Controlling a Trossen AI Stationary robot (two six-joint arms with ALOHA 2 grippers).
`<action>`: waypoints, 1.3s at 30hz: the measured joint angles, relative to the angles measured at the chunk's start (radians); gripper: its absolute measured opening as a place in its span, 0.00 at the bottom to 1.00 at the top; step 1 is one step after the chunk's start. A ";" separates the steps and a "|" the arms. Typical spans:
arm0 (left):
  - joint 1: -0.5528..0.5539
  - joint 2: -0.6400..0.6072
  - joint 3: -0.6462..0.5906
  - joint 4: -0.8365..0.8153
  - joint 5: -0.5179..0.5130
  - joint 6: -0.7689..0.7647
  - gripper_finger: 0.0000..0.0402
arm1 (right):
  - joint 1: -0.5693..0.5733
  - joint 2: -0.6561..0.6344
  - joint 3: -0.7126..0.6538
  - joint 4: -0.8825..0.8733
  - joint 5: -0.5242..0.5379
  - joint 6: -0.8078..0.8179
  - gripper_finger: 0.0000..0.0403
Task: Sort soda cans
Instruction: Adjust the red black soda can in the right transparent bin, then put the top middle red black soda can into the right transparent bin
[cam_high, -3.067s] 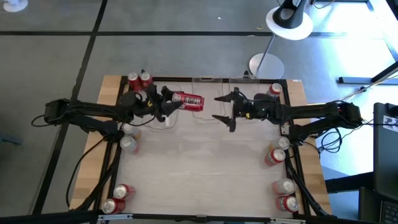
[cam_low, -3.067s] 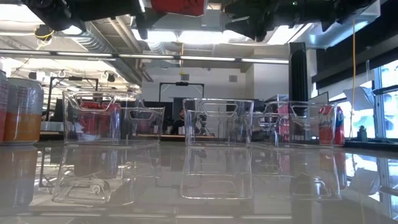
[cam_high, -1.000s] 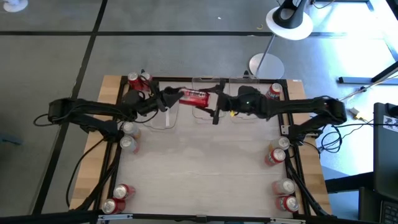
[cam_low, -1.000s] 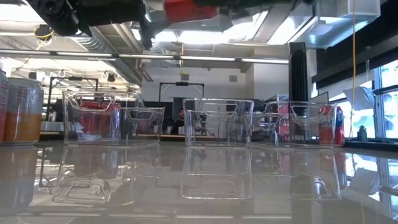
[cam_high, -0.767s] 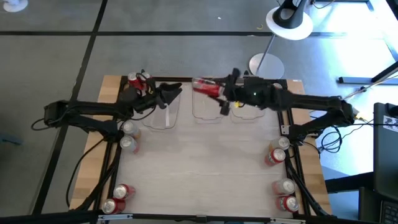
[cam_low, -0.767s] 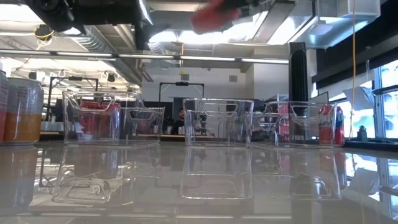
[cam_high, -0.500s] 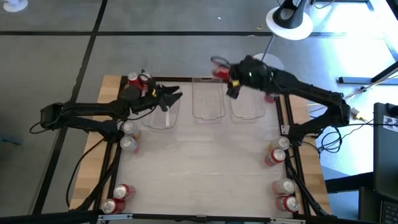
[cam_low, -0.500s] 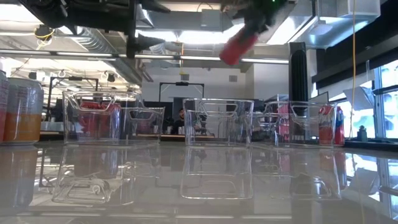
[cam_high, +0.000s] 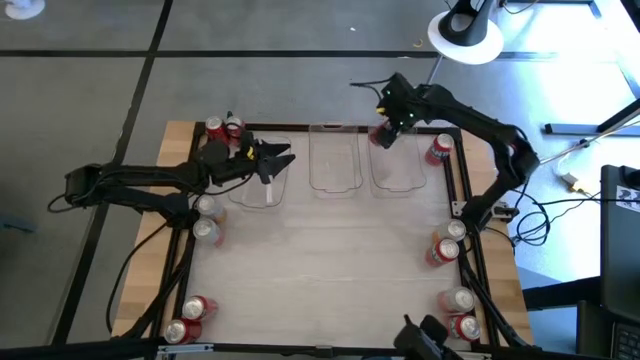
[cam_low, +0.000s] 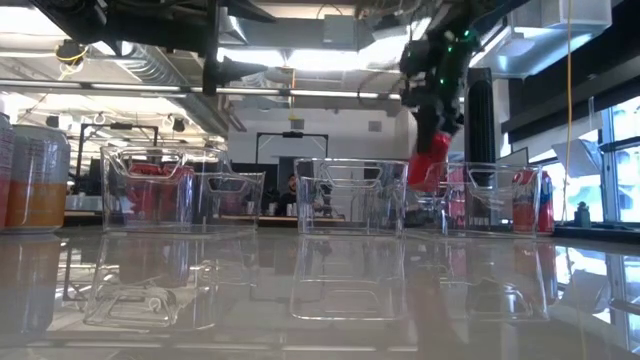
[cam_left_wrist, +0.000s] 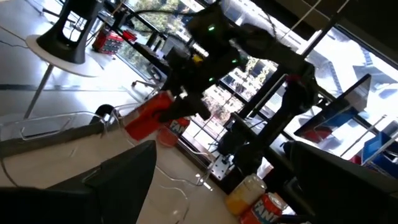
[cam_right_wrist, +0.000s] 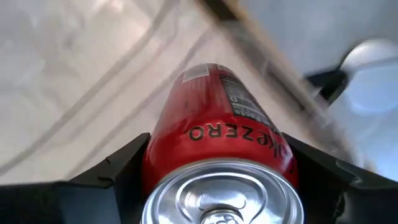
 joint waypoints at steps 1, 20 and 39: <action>-0.004 0.000 0.000 0.000 0.000 0.000 0.89 | 0.000 0.015 0.000 -0.015 0.000 -0.001 0.71; -0.006 0.000 -0.001 -0.002 0.000 -0.002 0.89 | 0.003 0.187 -0.007 0.062 0.027 0.015 0.84; 0.061 -0.080 0.086 -0.362 -0.005 0.054 0.89 | 0.009 -0.012 0.138 -0.099 0.069 -0.013 0.78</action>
